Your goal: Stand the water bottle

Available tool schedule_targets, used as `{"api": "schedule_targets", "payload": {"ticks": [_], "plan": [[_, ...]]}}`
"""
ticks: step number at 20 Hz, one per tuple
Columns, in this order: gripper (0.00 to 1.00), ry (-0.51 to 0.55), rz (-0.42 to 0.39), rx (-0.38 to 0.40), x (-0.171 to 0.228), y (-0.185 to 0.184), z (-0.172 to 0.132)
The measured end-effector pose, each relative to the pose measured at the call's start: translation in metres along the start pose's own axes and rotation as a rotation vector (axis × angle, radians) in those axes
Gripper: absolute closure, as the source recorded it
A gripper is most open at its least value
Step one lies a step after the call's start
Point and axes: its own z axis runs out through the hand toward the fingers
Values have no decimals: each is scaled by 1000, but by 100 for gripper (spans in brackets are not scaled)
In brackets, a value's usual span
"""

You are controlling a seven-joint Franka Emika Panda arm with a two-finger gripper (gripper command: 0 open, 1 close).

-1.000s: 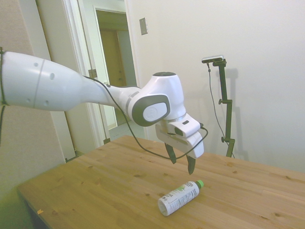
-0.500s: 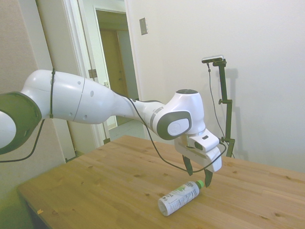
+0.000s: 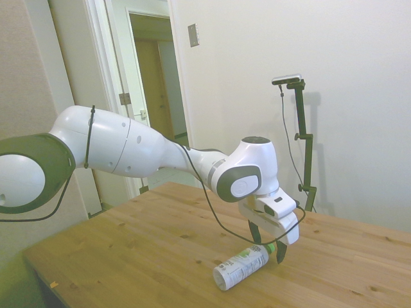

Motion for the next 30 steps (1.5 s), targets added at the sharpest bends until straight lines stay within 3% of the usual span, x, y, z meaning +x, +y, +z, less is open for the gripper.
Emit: {"api": "schedule_targets", "payload": {"ticks": [14, 30], "plan": [[100, -9, 22, -3, -8, -8, 7], [100, -41, 104, -2, -26, -22, 5]]}}
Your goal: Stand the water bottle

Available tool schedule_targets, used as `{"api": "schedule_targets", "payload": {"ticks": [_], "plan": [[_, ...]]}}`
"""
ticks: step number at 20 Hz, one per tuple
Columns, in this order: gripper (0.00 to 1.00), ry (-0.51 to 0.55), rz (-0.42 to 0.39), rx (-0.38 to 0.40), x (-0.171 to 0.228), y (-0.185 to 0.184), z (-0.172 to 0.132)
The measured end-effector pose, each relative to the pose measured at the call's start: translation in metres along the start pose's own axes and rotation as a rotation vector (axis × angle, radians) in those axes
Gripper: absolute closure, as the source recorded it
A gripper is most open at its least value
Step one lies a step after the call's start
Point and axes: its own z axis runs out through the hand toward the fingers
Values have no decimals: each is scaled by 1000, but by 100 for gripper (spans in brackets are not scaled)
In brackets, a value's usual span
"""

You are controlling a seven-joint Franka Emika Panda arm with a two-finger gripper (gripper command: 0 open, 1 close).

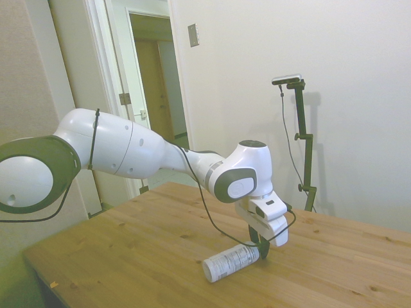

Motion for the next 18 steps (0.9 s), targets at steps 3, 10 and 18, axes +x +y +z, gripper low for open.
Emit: {"api": "schedule_targets", "payload": {"ticks": [3, 10, 18], "plan": [[100, 14, 2, 30, -19, -12, -23], [100, 172, -23, 181, -97, -30, -120], [100, 404, 65, 333, -137, -30, -149]]}}
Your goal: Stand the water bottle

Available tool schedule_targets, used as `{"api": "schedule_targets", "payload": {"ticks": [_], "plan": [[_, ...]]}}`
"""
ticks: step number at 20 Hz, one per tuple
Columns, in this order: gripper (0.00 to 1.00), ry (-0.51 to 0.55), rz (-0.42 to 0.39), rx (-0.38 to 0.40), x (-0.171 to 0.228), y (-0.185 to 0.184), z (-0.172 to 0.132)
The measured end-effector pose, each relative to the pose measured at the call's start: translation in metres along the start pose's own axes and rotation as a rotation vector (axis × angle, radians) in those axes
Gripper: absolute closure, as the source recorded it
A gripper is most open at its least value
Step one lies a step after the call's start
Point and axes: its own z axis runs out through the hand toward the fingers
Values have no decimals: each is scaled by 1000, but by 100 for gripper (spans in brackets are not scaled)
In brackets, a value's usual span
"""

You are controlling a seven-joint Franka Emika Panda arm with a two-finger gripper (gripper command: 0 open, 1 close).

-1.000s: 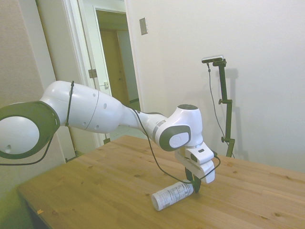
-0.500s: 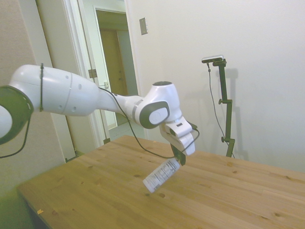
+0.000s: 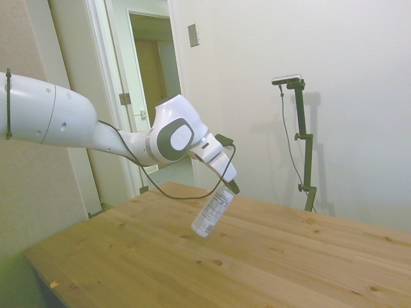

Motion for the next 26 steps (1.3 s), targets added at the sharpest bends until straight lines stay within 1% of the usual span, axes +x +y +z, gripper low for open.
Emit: {"api": "schedule_targets", "payload": {"ticks": [3, 6, 11, 14, 19, 22, 26], "plan": [[100, 113, 41, 55, 1, 0, -15], [100, 209, 80, 93, 1, 2, -26], [100, 346, 134, 157, -8, 3, -23], [100, 420, 153, 206, -15, 3, -12], [100, 508, 187, 273, -26, -2, 14], [100, 556, 194, 285, -30, -4, 28], [100, 576, 199, 271, -35, -4, 50]]}}
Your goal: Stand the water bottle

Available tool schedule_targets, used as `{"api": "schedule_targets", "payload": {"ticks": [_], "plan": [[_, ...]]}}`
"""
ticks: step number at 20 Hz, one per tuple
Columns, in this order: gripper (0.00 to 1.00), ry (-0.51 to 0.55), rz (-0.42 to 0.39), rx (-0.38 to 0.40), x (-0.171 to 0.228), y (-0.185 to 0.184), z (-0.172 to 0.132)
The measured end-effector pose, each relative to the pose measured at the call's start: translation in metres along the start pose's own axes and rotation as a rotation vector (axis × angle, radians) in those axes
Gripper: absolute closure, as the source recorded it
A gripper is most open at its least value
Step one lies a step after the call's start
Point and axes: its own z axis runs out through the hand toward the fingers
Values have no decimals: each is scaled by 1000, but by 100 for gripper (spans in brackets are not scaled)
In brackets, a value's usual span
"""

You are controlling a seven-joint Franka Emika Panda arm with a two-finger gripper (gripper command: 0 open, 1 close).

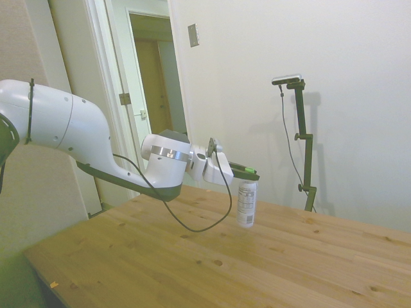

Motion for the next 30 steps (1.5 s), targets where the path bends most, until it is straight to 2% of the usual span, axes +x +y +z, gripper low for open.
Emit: {"api": "schedule_targets", "payload": {"ticks": [11, 22, 30], "plan": [[100, 79, -20, -24, -28, -8, 23], [100, 140, -39, 32, -34, -32, 43], [100, 150, -50, 25, -49, -27, 70]]}}
